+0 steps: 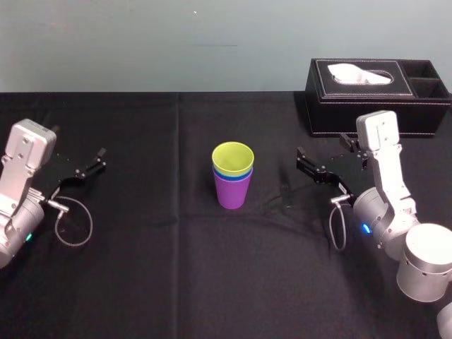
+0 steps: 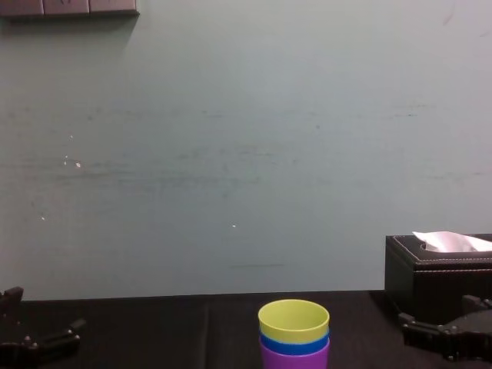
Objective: Stack the three plastic cups sequentially using one hand.
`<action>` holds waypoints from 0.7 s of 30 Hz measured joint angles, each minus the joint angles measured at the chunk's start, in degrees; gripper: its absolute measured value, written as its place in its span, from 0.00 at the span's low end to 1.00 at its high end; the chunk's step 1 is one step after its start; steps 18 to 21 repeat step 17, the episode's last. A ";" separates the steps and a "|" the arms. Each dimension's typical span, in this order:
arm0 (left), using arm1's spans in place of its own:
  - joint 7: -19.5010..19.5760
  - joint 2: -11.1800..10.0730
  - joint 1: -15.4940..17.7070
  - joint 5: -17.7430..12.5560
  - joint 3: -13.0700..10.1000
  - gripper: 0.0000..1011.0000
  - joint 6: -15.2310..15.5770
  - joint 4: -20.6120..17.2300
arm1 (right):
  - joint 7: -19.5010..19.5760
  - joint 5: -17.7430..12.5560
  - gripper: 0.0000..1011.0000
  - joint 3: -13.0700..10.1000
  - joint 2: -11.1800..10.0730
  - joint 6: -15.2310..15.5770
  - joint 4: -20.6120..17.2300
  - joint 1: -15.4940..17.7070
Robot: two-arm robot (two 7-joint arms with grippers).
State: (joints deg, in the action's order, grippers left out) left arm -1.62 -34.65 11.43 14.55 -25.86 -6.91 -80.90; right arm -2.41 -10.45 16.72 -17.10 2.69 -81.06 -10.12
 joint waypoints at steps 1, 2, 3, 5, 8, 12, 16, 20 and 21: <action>0.00 0.00 0.00 0.00 0.00 1.00 0.00 0.00 | 0.00 0.00 0.99 0.00 0.00 0.00 0.00 0.00; 0.00 0.00 0.00 0.00 0.00 1.00 0.00 0.00 | 0.00 0.00 0.99 0.00 0.00 0.00 0.00 0.00; 0.00 0.00 0.00 0.00 0.00 1.00 0.00 0.00 | 0.00 0.00 0.99 0.00 0.00 0.00 0.00 0.00; 0.00 0.00 0.00 0.00 0.00 1.00 0.00 0.00 | 0.00 0.00 0.99 0.00 0.00 0.00 0.00 0.00; 0.00 0.00 0.00 0.00 0.00 1.00 0.00 0.00 | 0.00 0.00 0.99 0.00 0.00 0.00 0.00 0.00; 0.00 0.00 0.00 0.00 0.00 1.00 0.00 0.00 | 0.00 0.00 0.99 0.00 0.00 0.00 0.00 0.00; 0.00 0.00 0.00 0.00 0.00 1.00 0.00 0.00 | 0.00 0.00 0.99 0.00 0.00 0.00 0.00 0.00; 0.00 0.00 0.00 0.00 0.00 1.00 0.00 0.00 | 0.00 0.00 0.99 0.00 0.00 0.00 0.00 0.00; 0.00 0.00 0.00 0.00 0.00 1.00 0.00 0.00 | 0.00 0.00 0.99 0.00 0.00 0.00 0.00 0.00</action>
